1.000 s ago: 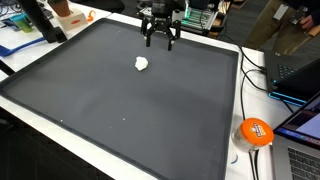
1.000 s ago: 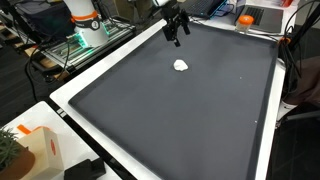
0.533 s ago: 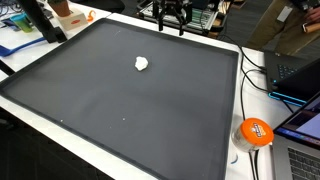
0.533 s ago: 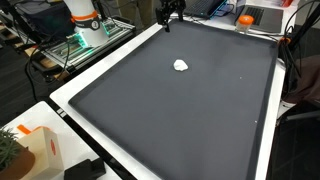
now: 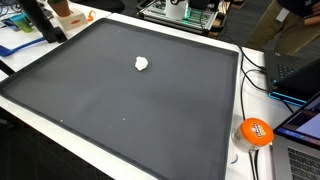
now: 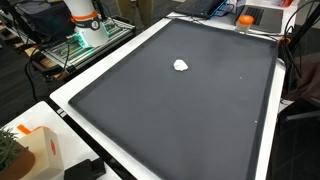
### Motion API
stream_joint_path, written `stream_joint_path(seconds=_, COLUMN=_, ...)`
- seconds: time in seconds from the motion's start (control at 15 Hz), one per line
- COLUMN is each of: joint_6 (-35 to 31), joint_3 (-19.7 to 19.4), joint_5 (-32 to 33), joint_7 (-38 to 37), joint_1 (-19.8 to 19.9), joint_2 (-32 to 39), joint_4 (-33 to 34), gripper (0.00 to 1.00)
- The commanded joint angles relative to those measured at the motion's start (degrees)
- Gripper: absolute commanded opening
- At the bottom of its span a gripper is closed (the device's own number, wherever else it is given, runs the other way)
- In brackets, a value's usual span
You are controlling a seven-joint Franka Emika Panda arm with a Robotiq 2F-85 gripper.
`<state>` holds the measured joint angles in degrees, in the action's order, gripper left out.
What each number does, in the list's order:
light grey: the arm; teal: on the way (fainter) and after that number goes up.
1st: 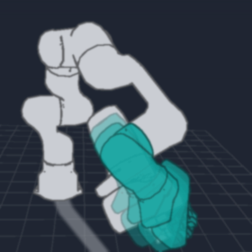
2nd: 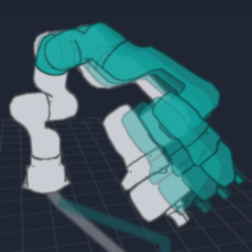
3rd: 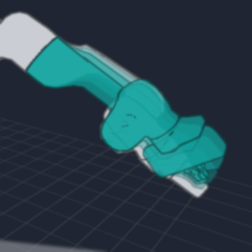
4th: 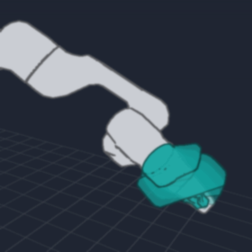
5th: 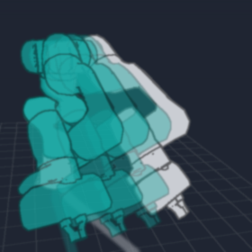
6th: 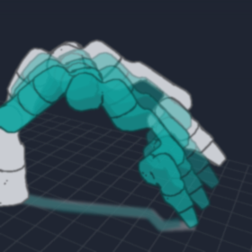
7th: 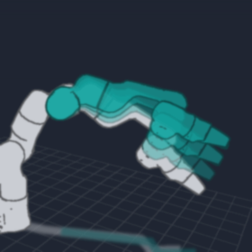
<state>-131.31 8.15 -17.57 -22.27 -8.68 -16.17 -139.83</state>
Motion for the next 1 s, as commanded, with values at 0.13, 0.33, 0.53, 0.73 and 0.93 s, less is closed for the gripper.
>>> stream_joint_path(seconds=0.13, joint_6=-0.43, joint_3=0.51, joint_5=-0.10, joint_7=0.18, joint_1=0.48, joint_2=1.65, joint_4=-0.23, gripper=1.00)
stream_joint_path(seconds=0.33, joint_6=-0.62, joint_3=0.51, joint_5=-0.09, joint_7=0.18, joint_1=0.47, joint_2=1.97, joint_4=-0.22, gripper=1.00)
stream_joint_path(seconds=0.53, joint_6=-0.01, joint_3=1.17, joint_5=2.30, joint_7=-1.59, joint_1=0.96, joint_2=2.02, joint_4=0.05, gripper=1.00)
stream_joint_path(seconds=0.73, joint_6=6.56, joint_3=1.48, joint_5=6.09, joint_7=-0.96, joint_1=1.11, joint_2=1.63, joint_4=1.12, gripper=1.00)
stream_joint_path(seconds=0.93, joint_6=6.34, joint_3=1.27, joint_5=6.80, joint_7=-0.12, joint_1=0.95, joint_2=1.98, joint_4=1.13, gripper=1.00)
